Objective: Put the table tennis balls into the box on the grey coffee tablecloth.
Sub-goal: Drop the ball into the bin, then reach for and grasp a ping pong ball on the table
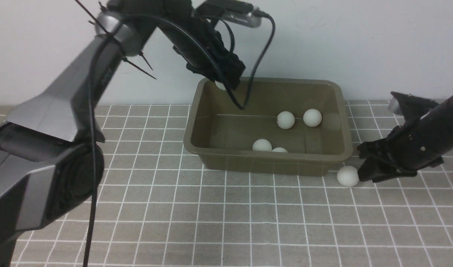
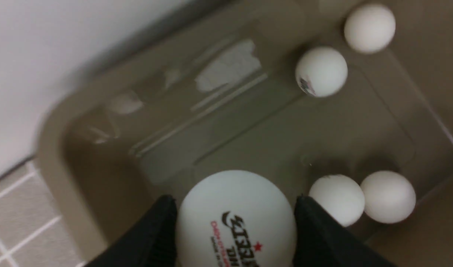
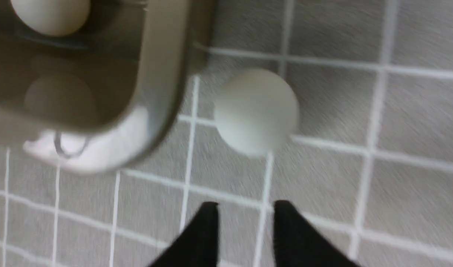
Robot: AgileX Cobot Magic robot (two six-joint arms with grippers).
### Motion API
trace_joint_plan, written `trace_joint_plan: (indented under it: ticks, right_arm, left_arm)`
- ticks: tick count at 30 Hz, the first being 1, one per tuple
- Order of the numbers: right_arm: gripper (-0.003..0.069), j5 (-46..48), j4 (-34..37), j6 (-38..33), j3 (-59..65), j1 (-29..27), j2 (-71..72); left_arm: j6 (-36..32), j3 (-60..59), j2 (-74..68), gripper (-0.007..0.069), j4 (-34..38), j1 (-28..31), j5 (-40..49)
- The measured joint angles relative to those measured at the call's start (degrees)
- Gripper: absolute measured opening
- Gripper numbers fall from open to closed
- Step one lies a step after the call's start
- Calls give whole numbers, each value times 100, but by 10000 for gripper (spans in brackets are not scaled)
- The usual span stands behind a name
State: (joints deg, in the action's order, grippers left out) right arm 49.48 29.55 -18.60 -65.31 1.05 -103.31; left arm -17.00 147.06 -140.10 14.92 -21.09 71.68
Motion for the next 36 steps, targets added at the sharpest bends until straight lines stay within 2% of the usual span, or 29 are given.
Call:
trace_joint_plan:
  ticks: [2, 5, 6, 7, 9, 11, 13, 17, 18, 19, 20, 21, 22, 25, 27, 32, 36]
  right_arm:
    - [337, -206, 123, -129, 0, 26, -193]
    - [470, -572, 119, -260, 5, 92, -360]
    - [477, -597, 111, -265, 5, 106, -367]
    - [521, -761, 65, -295, 5, 142, -404]
    - [548, -957, 3, -311, 20, 202, -433]
    - [561, -1227, -150, -336, 41, 310, -435]
    - [564, -1362, -259, -338, 51, 381, -439]
    - [566, -1558, -473, -355, 51, 503, -487]
    - [566, -1578, -491, -355, 51, 515, -502]
    - [563, -1606, -509, -359, 51, 529, -540]
    - [552, -1621, -529, -359, 51, 549, -623]
    - [536, -1629, -537, -359, 51, 554, -676]
    - [521, -1629, -537, -354, 51, 561, -731]
    - [446, -1637, -570, -348, 51, 567, -798]
    - [352, -1616, -576, -334, 51, 567, -790]
    - [364, -1026, -841, -25, 59, 567, -244]
    - [364, -90, -1395, 754, 59, 579, 822]
  left_arm:
    - [0, -6, -96, 382, -104, -85, 0]
    - [48, -10, -164, 516, -177, -122, 0]
    - [48, -10, -164, 516, -177, -122, 0]
    - [104, -10, -164, 567, -208, -108, 0]
    - [236, -10, -158, 609, -234, -79, 0]
    - [466, -10, -128, 605, -323, -28, 0]
    - [575, -10, -77, 570, -419, 12, 0]
    - [692, -10, 145, 363, -664, 111, 0]
    - [700, -10, 197, 334, -684, 122, 0]
    - [705, -10, 295, 256, -701, 145, 0]
    - [711, -10, 449, 129, -731, 192, 5]
    - [711, -10, 595, 66, -738, 208, 5]
    - [711, -10, 721, 36, -751, 230, 5]
    - [711, -10, 983, 8, -777, 266, 11]
    - [711, -10, 1203, -3, -786, 306, 17]
    - [753, -84, 1813, -5, -857, 537, 35]
    - [749, -679, 2636, -5, -946, 771, 47]
